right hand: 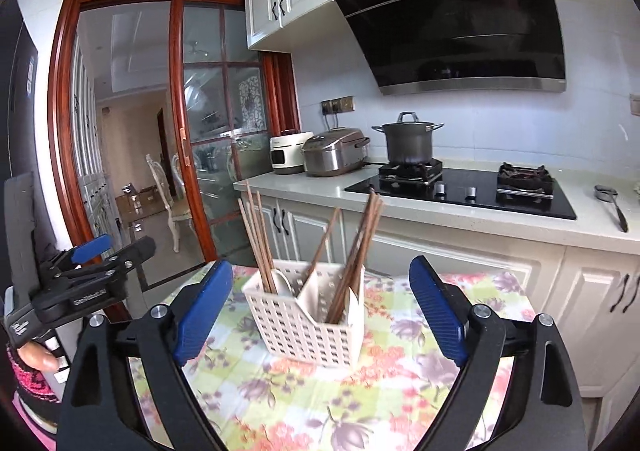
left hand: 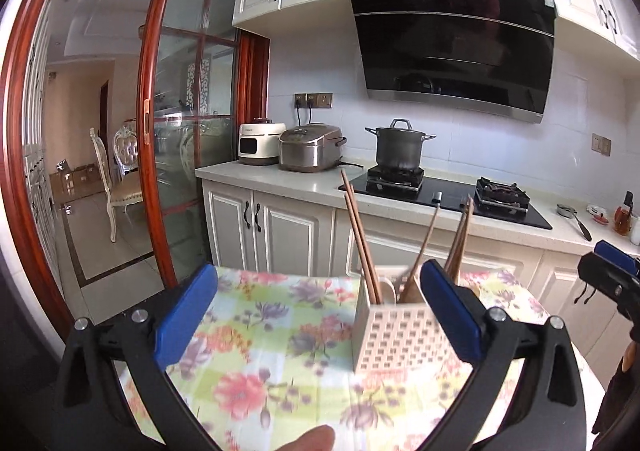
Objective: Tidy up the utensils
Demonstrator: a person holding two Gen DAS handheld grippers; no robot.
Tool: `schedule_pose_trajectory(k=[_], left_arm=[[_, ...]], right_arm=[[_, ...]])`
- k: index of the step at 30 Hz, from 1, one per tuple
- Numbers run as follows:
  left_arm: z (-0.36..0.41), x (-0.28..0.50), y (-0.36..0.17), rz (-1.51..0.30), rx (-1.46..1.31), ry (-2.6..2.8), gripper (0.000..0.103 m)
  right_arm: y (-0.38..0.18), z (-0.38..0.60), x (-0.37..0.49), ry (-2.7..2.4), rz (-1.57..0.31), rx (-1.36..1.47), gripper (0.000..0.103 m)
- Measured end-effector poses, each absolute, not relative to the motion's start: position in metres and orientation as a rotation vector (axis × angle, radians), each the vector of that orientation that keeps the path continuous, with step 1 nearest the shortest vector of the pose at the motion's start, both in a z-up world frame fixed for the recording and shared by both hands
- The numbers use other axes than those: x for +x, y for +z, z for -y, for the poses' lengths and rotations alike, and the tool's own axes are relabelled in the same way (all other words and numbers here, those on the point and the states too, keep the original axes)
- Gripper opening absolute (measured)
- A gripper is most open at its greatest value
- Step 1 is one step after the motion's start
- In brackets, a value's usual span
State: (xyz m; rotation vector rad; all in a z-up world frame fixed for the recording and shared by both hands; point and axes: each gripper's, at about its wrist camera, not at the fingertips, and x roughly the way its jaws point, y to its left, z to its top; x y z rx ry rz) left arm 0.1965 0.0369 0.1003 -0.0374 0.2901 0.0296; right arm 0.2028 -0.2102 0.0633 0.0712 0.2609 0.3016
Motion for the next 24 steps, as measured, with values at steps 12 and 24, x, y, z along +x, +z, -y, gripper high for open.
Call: schedule_pose_trajectory(k=[12, 24], left_arm=[[-0.024, 0.144, 0.052, -0.330, -0.003, -0.006, 0.098], [-0.003, 0.137, 0.051, -0.366, 0.028, -0.043, 0.098]], right_arm=[[0.008, 0.211, 0.182, 0.279, -0.362, 0.051, 0.084], [0.010, 0.202, 0.177, 0.266, -0.403, 0.001, 0.084]])
